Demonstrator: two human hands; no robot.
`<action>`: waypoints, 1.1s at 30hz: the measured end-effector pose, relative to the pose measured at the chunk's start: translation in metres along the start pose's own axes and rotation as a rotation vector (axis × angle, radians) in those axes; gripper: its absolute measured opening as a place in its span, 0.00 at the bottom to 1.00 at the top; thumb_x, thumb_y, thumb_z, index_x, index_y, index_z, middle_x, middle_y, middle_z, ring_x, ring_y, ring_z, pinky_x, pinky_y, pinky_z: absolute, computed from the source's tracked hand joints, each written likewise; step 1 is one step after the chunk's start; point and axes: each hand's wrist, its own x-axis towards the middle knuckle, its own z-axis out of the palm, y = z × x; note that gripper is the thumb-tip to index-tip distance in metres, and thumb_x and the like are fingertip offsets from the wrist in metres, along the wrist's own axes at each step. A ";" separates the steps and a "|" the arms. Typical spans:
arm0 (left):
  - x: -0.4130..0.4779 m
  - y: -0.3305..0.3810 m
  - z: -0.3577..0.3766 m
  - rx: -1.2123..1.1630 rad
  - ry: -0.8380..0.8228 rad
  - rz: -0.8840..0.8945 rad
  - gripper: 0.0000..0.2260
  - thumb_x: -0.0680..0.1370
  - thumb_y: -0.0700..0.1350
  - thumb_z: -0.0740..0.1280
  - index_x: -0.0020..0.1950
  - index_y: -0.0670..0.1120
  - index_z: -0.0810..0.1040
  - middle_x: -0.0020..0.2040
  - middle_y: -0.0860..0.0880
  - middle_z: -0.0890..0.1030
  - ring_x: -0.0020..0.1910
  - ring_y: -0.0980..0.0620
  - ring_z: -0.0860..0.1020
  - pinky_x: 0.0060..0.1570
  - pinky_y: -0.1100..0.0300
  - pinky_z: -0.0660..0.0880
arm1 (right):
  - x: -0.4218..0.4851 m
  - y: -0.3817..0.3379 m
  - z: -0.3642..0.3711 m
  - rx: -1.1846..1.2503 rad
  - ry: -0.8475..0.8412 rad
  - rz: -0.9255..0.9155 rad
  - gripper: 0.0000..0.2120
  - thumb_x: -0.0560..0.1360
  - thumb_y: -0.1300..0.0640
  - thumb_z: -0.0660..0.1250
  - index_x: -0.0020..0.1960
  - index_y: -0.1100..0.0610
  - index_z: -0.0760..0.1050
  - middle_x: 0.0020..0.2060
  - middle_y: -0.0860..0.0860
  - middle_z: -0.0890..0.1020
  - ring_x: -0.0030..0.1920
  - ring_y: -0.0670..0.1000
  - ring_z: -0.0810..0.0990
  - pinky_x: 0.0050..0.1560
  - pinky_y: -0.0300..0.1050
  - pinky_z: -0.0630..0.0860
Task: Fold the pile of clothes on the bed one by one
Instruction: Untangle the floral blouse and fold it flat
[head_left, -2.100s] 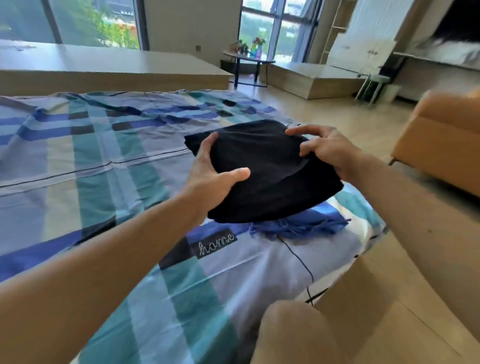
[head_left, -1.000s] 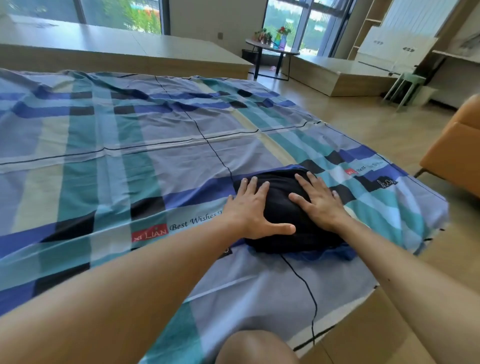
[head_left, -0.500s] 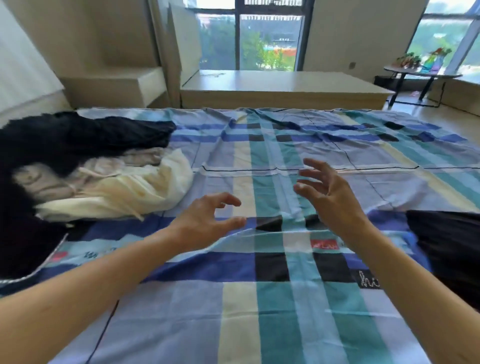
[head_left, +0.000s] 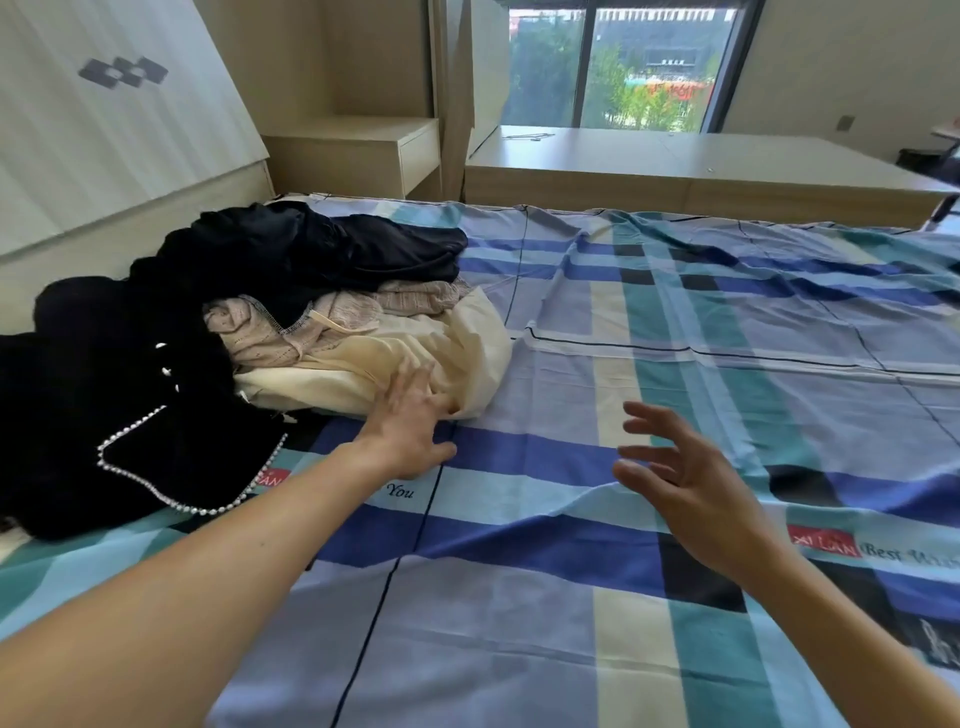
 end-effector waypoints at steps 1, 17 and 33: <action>0.004 -0.006 0.006 0.001 -0.049 -0.012 0.29 0.75 0.55 0.72 0.75 0.53 0.68 0.81 0.46 0.53 0.80 0.42 0.51 0.77 0.45 0.57 | -0.002 0.004 0.000 -0.019 -0.019 0.009 0.33 0.62 0.29 0.74 0.65 0.33 0.71 0.60 0.41 0.79 0.57 0.43 0.82 0.63 0.55 0.77; 0.026 -0.019 0.020 -0.074 0.045 -0.098 0.16 0.77 0.49 0.71 0.64 0.49 0.74 0.63 0.47 0.73 0.64 0.46 0.70 0.62 0.49 0.74 | 0.006 0.020 0.002 -0.242 -0.180 -0.042 0.38 0.57 0.17 0.61 0.66 0.20 0.60 0.59 0.39 0.78 0.47 0.32 0.82 0.51 0.23 0.72; -0.044 0.115 -0.025 -0.829 0.124 0.256 0.12 0.77 0.40 0.64 0.34 0.48 0.70 0.41 0.35 0.80 0.32 0.55 0.68 0.35 0.67 0.66 | 0.014 0.005 0.006 0.901 -0.221 0.511 0.43 0.48 0.34 0.83 0.62 0.43 0.80 0.61 0.61 0.81 0.53 0.68 0.84 0.51 0.72 0.79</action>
